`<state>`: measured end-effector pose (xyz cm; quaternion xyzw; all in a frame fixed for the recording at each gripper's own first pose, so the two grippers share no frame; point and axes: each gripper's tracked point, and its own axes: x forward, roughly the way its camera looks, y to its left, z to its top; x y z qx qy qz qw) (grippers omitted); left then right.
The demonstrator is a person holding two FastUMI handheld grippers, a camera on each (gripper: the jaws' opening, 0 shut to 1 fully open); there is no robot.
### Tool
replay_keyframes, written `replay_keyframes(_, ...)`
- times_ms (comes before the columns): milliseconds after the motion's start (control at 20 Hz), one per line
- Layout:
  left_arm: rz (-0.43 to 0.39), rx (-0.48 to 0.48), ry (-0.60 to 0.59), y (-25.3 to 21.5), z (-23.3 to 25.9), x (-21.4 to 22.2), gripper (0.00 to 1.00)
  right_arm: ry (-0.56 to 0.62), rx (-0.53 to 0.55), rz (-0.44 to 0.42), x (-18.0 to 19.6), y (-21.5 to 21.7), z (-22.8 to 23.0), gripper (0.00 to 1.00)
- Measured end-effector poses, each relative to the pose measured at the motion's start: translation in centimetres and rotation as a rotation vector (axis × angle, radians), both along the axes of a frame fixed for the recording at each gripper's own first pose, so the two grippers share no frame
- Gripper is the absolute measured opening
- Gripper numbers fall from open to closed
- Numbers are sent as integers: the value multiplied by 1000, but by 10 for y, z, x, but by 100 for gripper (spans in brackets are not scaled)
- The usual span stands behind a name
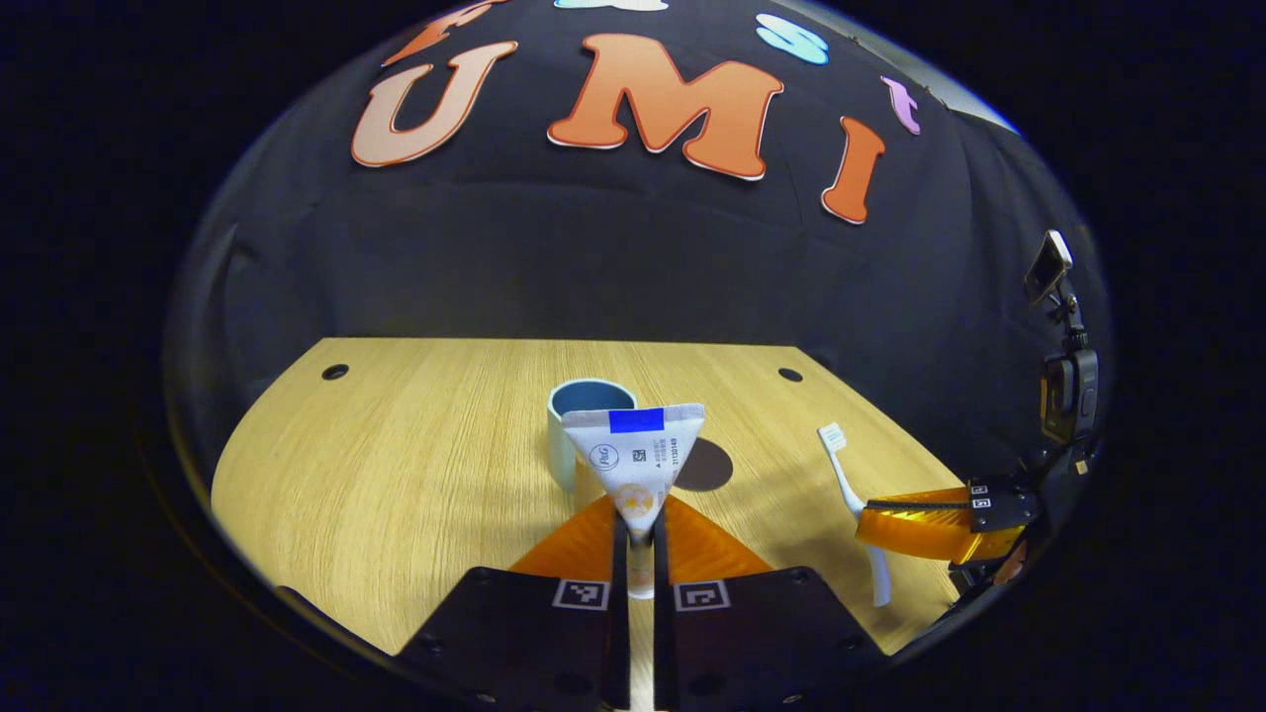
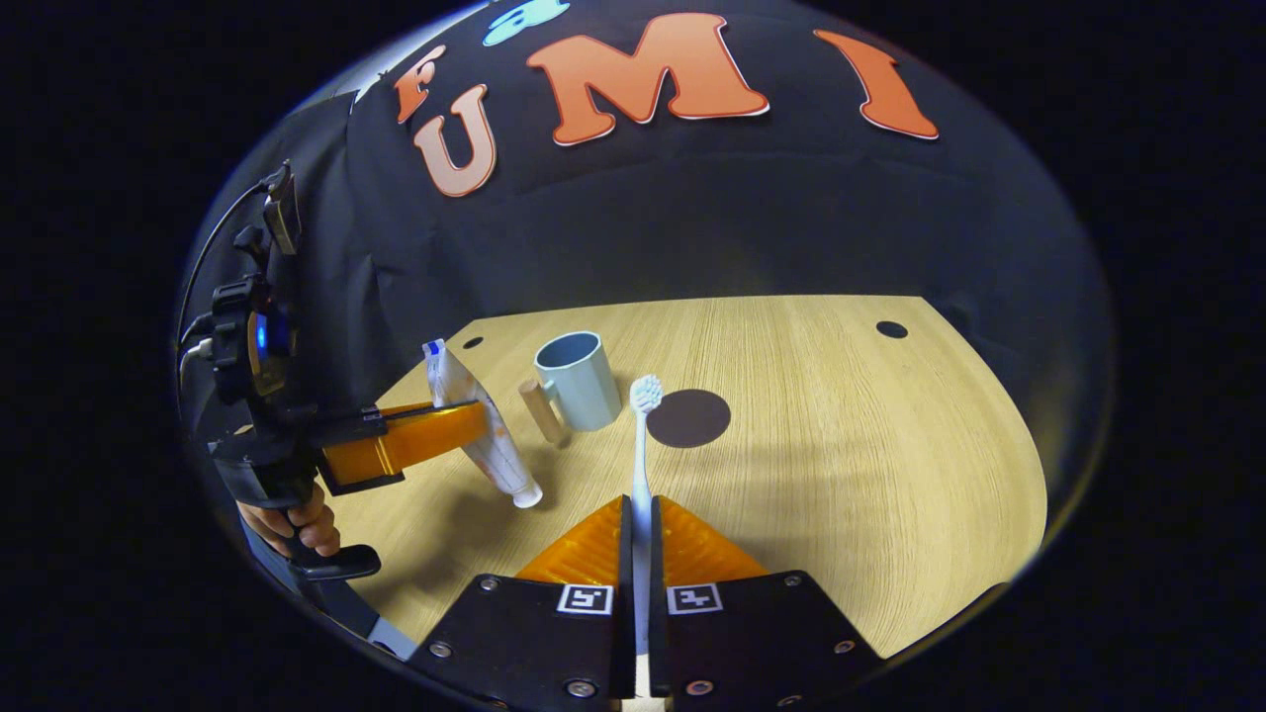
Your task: Put the toothbrush and toothpaste on the desktop into the cup, then pick up the cup and place it on the coaster on the desktop.
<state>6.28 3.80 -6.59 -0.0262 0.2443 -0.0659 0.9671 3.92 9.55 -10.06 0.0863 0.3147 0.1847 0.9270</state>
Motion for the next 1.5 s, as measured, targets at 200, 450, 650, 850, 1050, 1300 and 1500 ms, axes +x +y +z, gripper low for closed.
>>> replay_keyframes(200, 4, -6, -84, 3, 30, 23, 9, -56, 14, -13, 11, -2, 15, 6)
replay_keyframes(450, 16, -32, -175, 6, 70, 57, 9, -120, 33, -31, 30, -4, 33, 6)
replay_keyframes(650, 35, -48, -235, 13, 88, 81, 9, -158, 48, -40, 45, -5, 44, 5)
replay_keyframes(850, 59, -64, -277, 23, 93, 108, 9, -172, 57, -56, 53, -10, 47, 6)
replay_keyframes(1050, 85, -83, -254, 32, 71, 131, 9, -196, 80, -67, 63, -9, 54, 5)
replay_keyframes(1300, 119, -104, -188, 43, 25, 145, 10, -225, 92, -71, 79, -2, 54, 5)
replay_keyframes(1500, 129, -114, -158, 51, 5, 147, 10, -243, 129, -77, 93, 8, 58, 5)
